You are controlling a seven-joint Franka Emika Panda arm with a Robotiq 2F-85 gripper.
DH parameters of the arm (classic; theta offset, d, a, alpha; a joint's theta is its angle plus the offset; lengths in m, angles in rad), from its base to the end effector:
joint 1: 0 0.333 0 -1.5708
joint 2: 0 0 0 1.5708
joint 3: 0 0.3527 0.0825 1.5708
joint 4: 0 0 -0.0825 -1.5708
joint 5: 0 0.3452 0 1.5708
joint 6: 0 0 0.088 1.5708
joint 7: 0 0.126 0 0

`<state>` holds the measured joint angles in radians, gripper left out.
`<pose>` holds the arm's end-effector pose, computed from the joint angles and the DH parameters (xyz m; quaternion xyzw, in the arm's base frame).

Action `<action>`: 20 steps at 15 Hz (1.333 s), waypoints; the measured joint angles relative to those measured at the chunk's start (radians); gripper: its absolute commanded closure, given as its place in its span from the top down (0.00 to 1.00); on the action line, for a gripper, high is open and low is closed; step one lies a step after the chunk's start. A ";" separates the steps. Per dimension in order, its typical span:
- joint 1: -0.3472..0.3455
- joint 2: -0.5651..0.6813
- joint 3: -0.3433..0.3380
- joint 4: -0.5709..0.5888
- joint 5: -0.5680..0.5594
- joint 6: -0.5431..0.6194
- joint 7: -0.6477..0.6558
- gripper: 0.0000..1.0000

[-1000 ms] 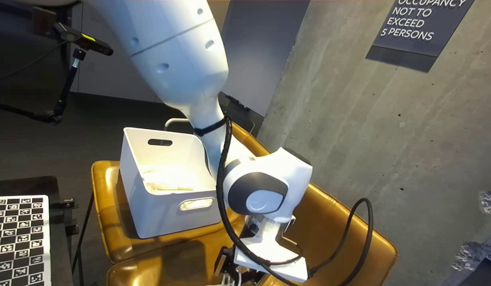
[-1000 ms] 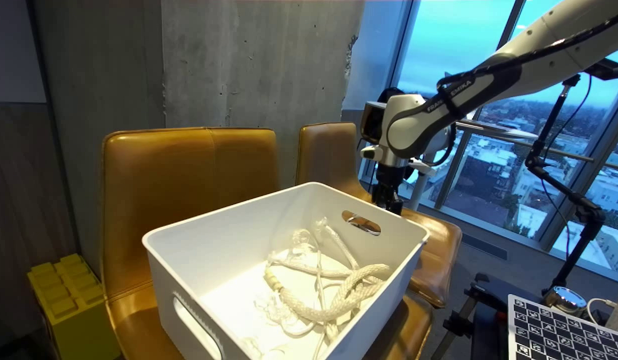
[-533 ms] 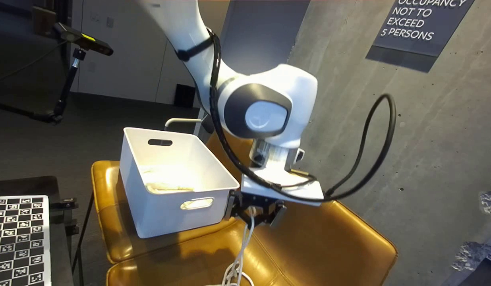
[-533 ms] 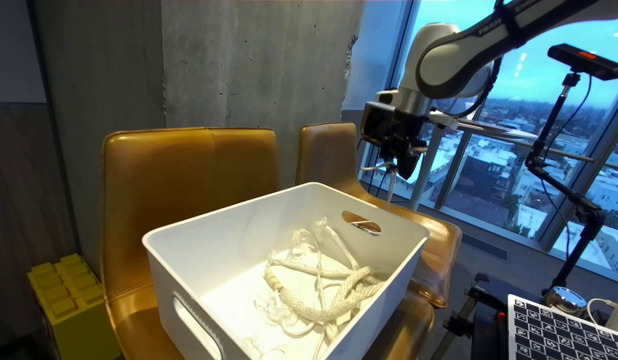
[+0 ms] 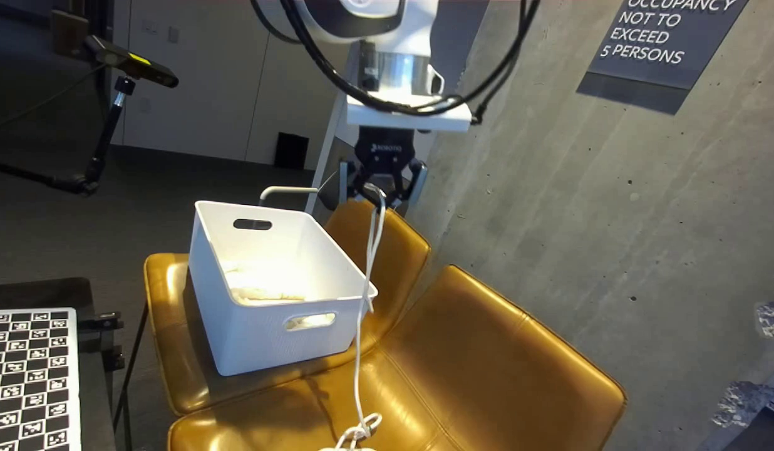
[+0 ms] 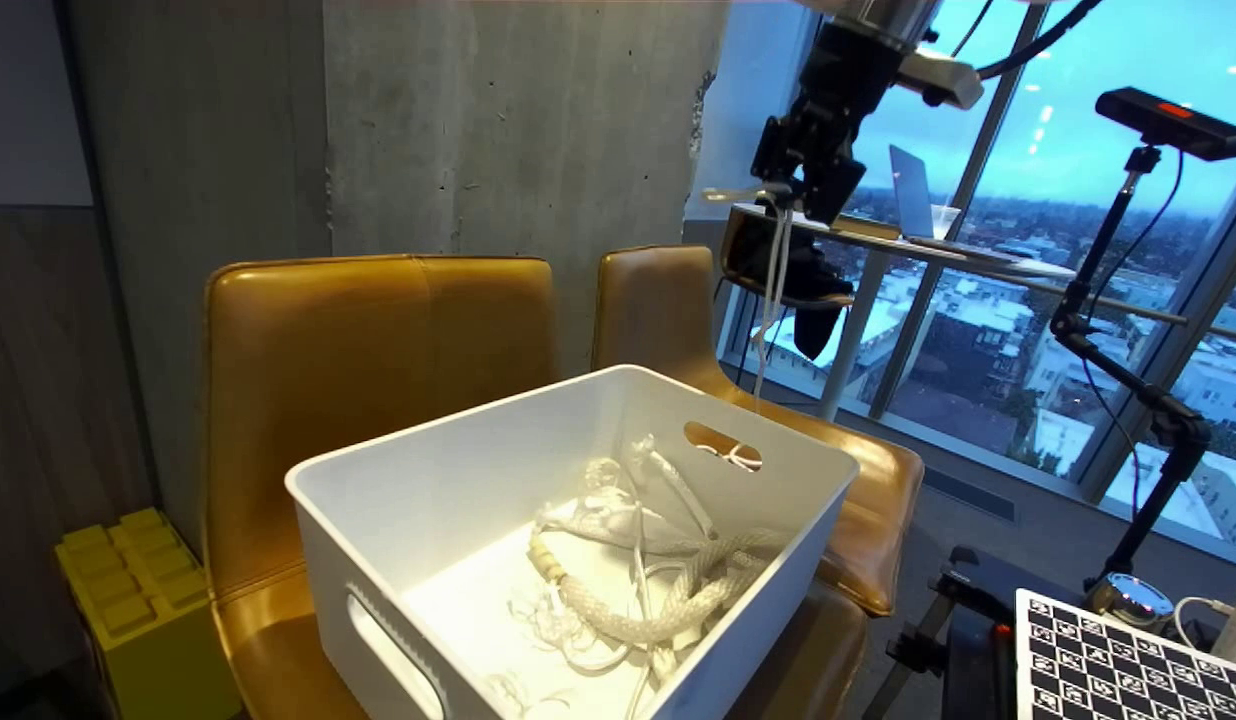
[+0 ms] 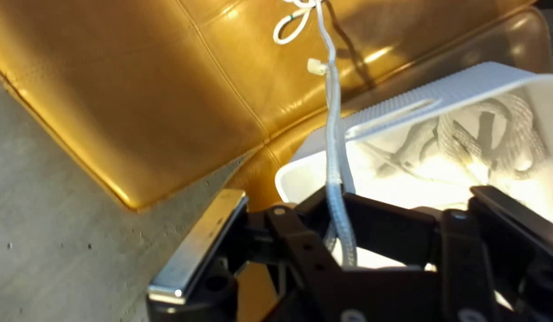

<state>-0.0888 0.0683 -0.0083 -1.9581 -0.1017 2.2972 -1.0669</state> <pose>0.5682 -0.0589 0.5037 0.8623 0.4863 0.0893 0.1096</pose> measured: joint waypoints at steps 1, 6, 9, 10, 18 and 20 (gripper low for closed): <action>0.028 -0.036 0.015 -0.013 -0.013 -0.012 0.029 0.00; 0.170 -0.167 0.122 -0.084 -0.097 -0.077 0.221 0.00; 0.254 -0.197 0.201 -0.123 -0.138 -0.105 0.359 0.00; 0.276 -0.198 0.222 -0.134 -0.149 -0.109 0.396 0.00; 0.303 -0.125 0.236 -0.159 -0.190 -0.108 0.480 0.00; 0.288 -0.090 0.214 -0.149 -0.190 -0.085 0.475 0.00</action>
<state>0.1993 -0.0215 0.2061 -2.1067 -0.2915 2.2127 -0.5922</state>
